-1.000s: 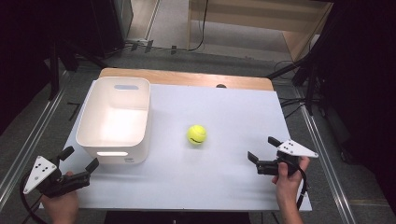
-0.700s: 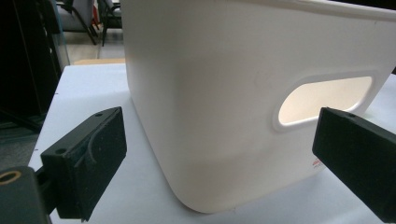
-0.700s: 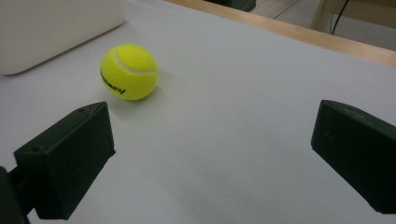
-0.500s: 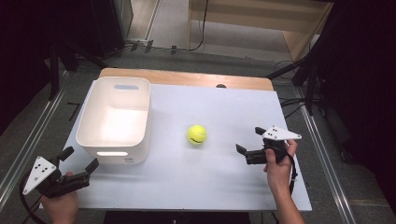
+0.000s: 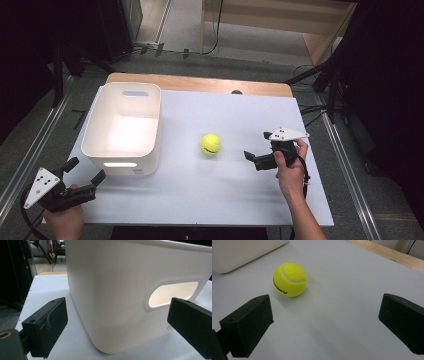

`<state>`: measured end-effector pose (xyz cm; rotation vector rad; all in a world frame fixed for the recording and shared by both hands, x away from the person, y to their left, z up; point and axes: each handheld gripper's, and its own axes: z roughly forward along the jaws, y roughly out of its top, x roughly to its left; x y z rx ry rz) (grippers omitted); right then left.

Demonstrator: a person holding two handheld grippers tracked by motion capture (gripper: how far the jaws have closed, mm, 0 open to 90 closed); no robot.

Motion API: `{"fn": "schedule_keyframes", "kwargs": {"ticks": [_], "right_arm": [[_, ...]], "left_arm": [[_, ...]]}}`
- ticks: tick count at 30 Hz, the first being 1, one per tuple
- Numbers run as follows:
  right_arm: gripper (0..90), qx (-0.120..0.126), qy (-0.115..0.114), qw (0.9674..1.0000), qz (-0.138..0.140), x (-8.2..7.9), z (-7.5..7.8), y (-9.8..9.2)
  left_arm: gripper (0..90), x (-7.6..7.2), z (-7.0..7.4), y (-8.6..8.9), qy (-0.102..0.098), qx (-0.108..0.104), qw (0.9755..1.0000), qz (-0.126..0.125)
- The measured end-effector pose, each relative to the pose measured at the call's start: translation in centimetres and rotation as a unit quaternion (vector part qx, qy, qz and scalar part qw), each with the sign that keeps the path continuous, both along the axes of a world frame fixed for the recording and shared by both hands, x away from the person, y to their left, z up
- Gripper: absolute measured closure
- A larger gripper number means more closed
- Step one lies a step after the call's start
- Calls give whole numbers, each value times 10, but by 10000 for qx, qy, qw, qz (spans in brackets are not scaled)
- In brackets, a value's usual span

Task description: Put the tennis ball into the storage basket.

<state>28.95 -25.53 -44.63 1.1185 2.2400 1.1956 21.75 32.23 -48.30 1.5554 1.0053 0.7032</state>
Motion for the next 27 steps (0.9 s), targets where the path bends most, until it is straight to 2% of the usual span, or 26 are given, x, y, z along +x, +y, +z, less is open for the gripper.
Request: {"fn": "schedule_keyframes", "kwargs": {"ticks": [12, 18, 27], "right_arm": [[0, -187, 268, 9990, 294, 22, 7, 19], [0, -233, 310, 9985, 385, 31, 9, 28], [0, -339, 493, 9962, 632, 43, 9, 44]], "left_arm": [[28, 0, 0, 0, 15, 41, 10000, -14], [29, 0, 0, 0, 2, 34, 10000, -13], [28, 0, 0, -1, -6, 40, 10000, -29]]}}
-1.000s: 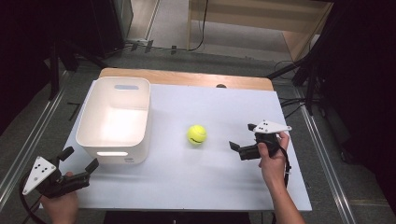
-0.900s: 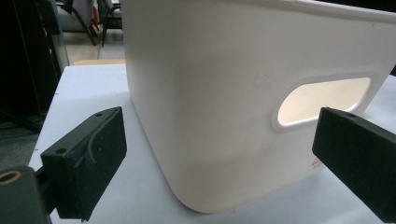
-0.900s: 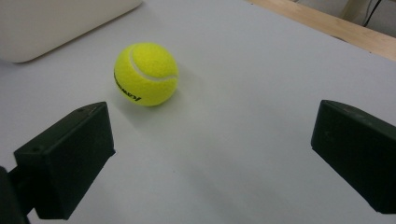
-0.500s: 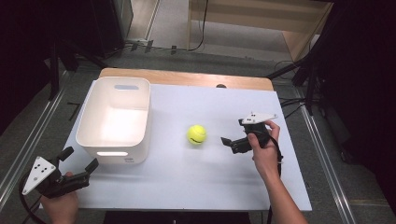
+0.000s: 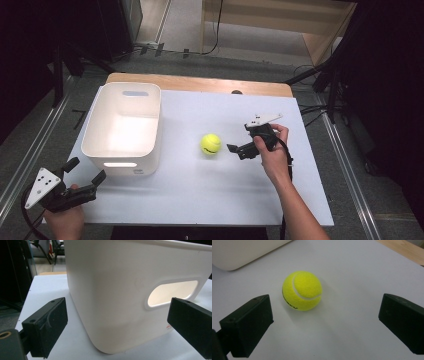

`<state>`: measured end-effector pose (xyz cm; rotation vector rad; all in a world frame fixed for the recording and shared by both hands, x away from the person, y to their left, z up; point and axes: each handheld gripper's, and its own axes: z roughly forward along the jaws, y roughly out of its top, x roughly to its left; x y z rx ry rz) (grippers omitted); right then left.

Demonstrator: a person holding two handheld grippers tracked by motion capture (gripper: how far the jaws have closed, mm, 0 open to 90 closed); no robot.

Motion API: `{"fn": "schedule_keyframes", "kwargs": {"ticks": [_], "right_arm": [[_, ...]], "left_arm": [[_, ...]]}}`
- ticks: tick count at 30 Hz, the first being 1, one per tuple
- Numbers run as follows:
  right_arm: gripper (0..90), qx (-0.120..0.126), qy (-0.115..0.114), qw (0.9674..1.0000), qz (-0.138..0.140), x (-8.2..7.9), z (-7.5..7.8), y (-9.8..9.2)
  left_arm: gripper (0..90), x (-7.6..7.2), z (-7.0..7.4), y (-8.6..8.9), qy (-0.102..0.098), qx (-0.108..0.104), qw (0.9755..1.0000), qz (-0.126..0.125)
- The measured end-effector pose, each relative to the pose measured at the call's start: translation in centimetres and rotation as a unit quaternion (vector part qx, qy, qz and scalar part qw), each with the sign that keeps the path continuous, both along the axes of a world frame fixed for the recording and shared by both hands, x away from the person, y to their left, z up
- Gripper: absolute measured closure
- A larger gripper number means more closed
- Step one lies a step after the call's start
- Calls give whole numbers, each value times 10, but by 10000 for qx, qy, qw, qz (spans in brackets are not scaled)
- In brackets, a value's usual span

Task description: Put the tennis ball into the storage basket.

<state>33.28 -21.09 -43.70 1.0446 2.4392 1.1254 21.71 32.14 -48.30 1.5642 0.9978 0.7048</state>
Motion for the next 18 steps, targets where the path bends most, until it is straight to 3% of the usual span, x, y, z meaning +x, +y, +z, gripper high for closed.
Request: {"fn": "schedule_keyframes", "kwargs": {"ticks": [5, 9, 18], "right_arm": [[0, -51, 67, 9999, 121, 6, -1, 6], [0, 30, 216, 9993, 303, 10, -1, 12], [0, 152, 473, 9978, 435, 19, -4, 22]], "left_arm": [[29, 0, 0, 0, 3, 5, 10000, -3], [29, 0, 0, 0, 3, -6, 10000, -2], [29, 0, 0, 0, -2, -15, 10000, -5]]}}
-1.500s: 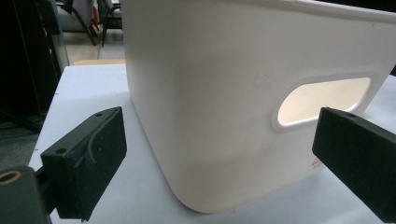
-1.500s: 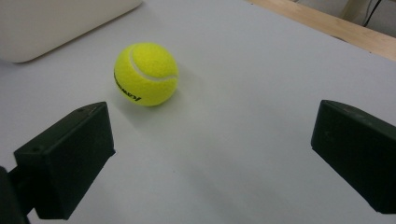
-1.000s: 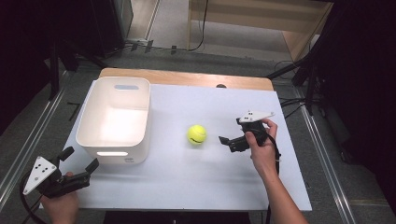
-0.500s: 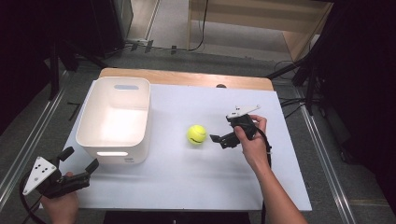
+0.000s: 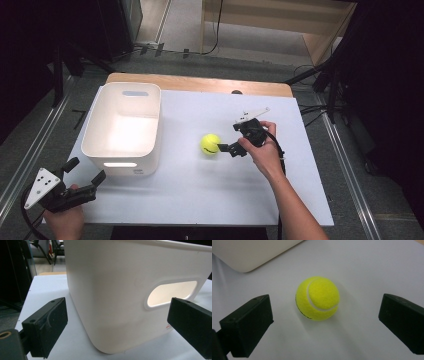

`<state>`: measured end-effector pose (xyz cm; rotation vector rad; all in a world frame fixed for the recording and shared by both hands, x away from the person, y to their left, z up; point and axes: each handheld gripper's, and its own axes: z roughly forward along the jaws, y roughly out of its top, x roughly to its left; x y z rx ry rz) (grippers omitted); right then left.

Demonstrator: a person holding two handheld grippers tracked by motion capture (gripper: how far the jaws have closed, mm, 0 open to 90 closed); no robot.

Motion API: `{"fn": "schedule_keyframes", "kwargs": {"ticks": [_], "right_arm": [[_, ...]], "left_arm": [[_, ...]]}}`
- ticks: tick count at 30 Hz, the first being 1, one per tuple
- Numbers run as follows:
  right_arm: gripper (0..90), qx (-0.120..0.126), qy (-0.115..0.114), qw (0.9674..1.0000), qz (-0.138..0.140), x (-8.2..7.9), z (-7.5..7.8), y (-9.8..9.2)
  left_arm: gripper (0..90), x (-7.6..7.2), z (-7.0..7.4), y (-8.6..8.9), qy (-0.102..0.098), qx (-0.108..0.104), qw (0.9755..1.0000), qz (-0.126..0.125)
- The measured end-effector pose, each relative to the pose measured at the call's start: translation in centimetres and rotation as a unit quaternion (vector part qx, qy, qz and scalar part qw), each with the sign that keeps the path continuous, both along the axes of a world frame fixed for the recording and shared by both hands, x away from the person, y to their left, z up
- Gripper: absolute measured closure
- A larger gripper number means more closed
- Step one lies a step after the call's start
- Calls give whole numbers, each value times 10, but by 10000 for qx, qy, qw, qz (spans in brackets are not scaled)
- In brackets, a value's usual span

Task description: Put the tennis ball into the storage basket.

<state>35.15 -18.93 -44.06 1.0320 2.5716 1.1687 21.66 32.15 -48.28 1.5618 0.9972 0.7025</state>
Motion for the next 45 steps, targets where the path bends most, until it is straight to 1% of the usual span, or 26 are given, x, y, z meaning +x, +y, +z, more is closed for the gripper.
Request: {"fn": "schedule_keyframes", "kwargs": {"ticks": [3, 5, 7, 8, 10, 11, 14, 15, 16, 17, 20, 24, 31, 32, 33, 34, 39, 41, 43, 45], "right_arm": [[0, -40, 18, 10000, 69, 2, -1, 3], [0, -50, 22, 10000, 68, 3, -1, 4], [0, -128, 1, 9998, 166, 4, -1, 8], [0, -128, 1, 9998, 166, 4, -1, 8], [0, -197, 35, 9995, 244, 5, -2, 13], [0, -283, 73, 9991, 317, 6, -4, 18], [0, -366, 111, 9984, 418, 8, -7, 24], [0, -391, 148, 9983, 407, 9, -7, 26], [27, -399, 147, 9982, 429, 10, -8, 27], [63, -389, 134, 9984, 388, 10, -9, 27], [64, -378, 154, 9985, 369, 14, -12, 29], [64, -438, 227, 9982, 354, 18, -15, 31], [67, -634, 398, 9966, 342, 22, -22, 36], [80, -656, 428, 9964, 338, 23, -23, 37], [80, -656, 428, 9964, 338, 23, -23, 37], [131, -692, 390, 9963, 325, 24, -24, 38], [131, -703, 419, 9961, 317, 26, -27, 40], [131, -749, 431, 9957, 329, 26, -28, 42], [131, -860, 443, 9947, 360, 27, -31, 45], [131, -902, 461, 9942, 362, 28, -33, 47]], "left_arm": [[29, 0, 0, 0, 7, 1, 10000, -1], [29, 0, 0, 0, 2, -3, 10000, 0], [28, 0, 0, 0, 0, -4, 10000, -6], [29, 0, 0, 0, 0, -4, 10000, -6], [28, 0, 0, 0, -9, -14, 10000, -14], [28, 0, 0, 1, -10, -33, 10000, -13], [29, 0, 0, 1, -10, -30, 10000, -16], [28, 0, 0, 1, -9, -28, 10000, -19], [29, 0, 0, 1, -8, -30, 10000, -21], [28, 0, 0, 1, -8, -27, 10000, -22], [29, 0, 0, 1, 0, -34, 10000, -19], [29, 0, 0, 1, 2, -44, 10000, -16], [29, 0, 0, 1, 0, -41, 10000, -20], [29, 0, 0, 1, -2, -38, 10000, -18], [29, 0, 0, 1, -2, -38, 10000, -18], [29, 0, 0, 1, -2, -40, 10000, -15], [29, 0, 0, 1, -1, -37, 10000, -21], [29, 0, 0, 1, -5, -34, 10000, -28], [29, 0, 0, 1, -4, -32, 10000, -35], [28, 0, 0, 1, -4, -33, 10000, -37]]}}
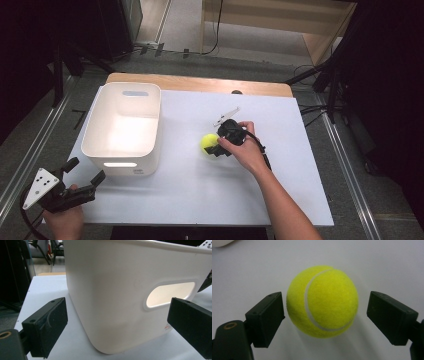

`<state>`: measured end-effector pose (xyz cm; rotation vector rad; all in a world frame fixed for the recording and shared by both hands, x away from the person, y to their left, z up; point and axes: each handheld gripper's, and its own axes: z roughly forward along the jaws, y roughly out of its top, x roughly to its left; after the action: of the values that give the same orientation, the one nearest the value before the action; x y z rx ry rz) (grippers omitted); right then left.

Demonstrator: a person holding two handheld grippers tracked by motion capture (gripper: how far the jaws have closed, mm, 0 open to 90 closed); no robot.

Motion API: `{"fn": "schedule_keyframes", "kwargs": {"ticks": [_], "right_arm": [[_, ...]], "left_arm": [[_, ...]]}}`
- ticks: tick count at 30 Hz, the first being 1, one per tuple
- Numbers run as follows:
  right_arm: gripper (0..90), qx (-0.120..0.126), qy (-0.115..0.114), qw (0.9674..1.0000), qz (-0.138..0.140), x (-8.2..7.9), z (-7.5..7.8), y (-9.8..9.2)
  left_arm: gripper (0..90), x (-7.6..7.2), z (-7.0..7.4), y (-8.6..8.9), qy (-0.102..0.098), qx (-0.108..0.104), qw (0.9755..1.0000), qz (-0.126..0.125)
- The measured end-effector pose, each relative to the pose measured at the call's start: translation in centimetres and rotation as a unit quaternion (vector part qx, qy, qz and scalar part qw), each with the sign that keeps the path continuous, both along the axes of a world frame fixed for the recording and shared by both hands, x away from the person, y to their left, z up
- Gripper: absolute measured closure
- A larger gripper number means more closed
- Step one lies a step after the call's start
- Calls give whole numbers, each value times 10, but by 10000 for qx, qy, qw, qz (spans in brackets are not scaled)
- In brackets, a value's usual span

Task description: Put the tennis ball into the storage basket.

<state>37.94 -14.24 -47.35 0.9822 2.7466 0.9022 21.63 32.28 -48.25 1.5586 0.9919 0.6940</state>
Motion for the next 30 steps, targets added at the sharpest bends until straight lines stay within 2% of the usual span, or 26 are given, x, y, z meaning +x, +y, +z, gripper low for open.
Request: {"fn": "schedule_keyframes", "kwargs": {"ticks": [12, 16, 20, 30], "right_arm": [[169, -206, 57, 9998, 11, 3, -7, 11], [179, -201, 85, 9998, 27, 4, -9, 13], [227, -184, 145, 9997, 105, 5, -8, 14], [232, -243, 197, 9994, 125, 6, -6, 14]], "left_arm": [[29, 0, 0, 0, -7, 12, 10000, -1], [29, 0, 0, 0, -6, 13, 10000, 2], [29, 0, 0, -1, -7, 13, 10000, 0], [28, 0, 0, 0, -6, 22, 10000, -10]]}}
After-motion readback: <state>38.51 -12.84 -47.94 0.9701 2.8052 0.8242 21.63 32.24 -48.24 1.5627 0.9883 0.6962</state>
